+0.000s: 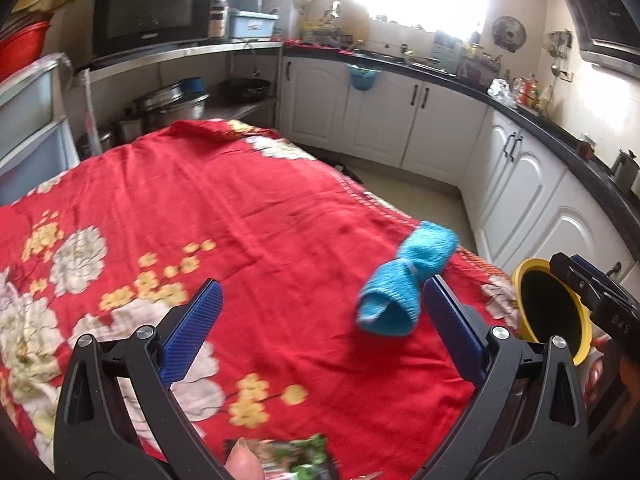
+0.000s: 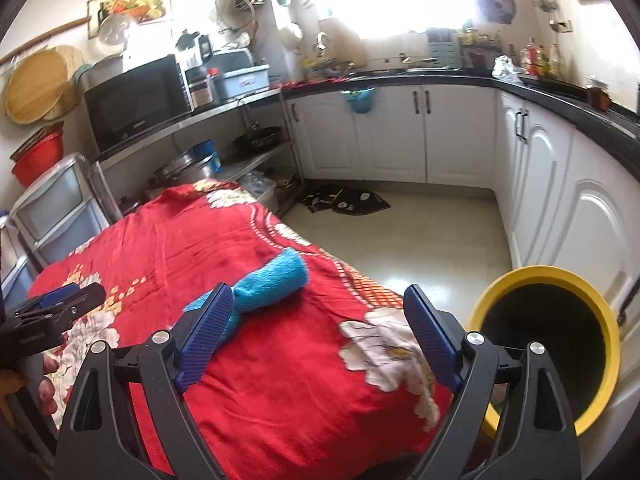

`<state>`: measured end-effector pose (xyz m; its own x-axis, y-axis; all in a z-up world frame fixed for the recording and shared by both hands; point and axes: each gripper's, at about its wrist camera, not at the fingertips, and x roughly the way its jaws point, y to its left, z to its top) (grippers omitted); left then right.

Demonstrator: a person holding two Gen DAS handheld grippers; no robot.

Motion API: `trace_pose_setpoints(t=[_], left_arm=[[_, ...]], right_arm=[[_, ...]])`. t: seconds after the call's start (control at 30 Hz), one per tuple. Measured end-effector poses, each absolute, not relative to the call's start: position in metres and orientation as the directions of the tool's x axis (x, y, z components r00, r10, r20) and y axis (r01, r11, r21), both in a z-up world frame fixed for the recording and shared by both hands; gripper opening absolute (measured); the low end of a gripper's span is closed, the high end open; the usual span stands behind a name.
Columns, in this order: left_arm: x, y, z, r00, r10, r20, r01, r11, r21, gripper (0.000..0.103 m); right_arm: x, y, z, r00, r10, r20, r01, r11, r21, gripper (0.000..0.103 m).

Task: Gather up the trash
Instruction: 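Move both open tools back over the table toward the remaining items, then grasp the dark snack packet with the left tool while the right tool grasps the blue scrubber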

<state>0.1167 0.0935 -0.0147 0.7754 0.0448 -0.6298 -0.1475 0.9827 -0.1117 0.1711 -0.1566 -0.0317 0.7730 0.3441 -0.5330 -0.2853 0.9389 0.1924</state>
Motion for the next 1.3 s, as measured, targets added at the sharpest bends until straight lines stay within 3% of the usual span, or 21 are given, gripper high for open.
trace_pose_setpoints(t=[0.23, 0.53, 0.8, 0.9, 1.13, 1.2, 1.3], left_arm=[[0.099, 0.120, -0.029, 0.741, 0.064, -0.668, -0.183, 0.977, -0.110, 0.092], [0.077, 0.132, -0.071, 0.643, -0.032, -0.765, -0.170, 0.968, -0.183, 0.092], [0.065, 0.134, -0.102, 0.573, -0.035, -0.819, -0.205, 0.961, -0.184, 0.092], [0.062, 0.126, -0.108, 0.567, -0.019, -0.823, -0.187, 0.971, -0.151, 0.092], [0.056, 0.108, -0.110, 0.565, 0.005, -0.825, -0.140, 0.986, -0.089, 0.061], [0.056, 0.106, -0.109, 0.569, -0.004, -0.823, -0.129, 0.987, -0.094, 0.044], [0.056, 0.103, -0.107, 0.576, -0.025, -0.817, -0.112, 0.988, -0.109, 0.027]], right_arm=[[0.188, -0.125, -0.045, 0.724, 0.379, -0.576, -0.326, 0.924, 0.198, 0.084], [0.212, -0.087, -0.067, 0.657, 0.415, -0.630, -0.353, 0.907, 0.229, 0.084], [0.248, -0.062, -0.094, 0.573, 0.442, -0.690, -0.310, 0.896, 0.317, 0.084], [0.259, -0.057, -0.106, 0.529, 0.462, -0.712, -0.287, 0.887, 0.362, 0.078], [0.261, -0.042, -0.122, 0.479, 0.519, -0.708, -0.326, 0.854, 0.406, 0.043], [0.260, -0.042, -0.121, 0.472, 0.538, -0.698, -0.337, 0.842, 0.421, 0.034], [0.253, -0.043, -0.117, 0.480, 0.542, -0.690, -0.356, 0.839, 0.411, 0.030]])
